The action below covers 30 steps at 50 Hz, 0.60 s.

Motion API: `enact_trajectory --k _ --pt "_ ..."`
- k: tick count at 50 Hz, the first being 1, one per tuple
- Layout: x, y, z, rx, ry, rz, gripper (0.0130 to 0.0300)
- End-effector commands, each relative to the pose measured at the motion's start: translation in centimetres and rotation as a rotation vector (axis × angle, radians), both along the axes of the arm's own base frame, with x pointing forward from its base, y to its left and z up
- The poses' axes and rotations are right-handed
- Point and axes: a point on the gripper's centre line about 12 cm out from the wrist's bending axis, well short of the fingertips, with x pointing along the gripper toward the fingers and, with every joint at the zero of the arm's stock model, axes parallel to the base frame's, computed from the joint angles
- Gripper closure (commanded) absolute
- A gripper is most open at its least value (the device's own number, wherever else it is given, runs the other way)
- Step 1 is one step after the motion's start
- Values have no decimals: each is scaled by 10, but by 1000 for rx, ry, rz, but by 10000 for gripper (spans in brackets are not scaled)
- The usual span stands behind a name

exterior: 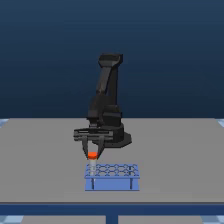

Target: Pick up the centrifuge tube on the rack

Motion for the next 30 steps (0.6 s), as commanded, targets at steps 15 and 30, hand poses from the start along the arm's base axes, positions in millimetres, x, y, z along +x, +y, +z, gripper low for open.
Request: enact_trajectory --k 15,30 --pt "0 -1 20 8 4 -9 300" --pt "0 -1 35 8 4 -9 300"
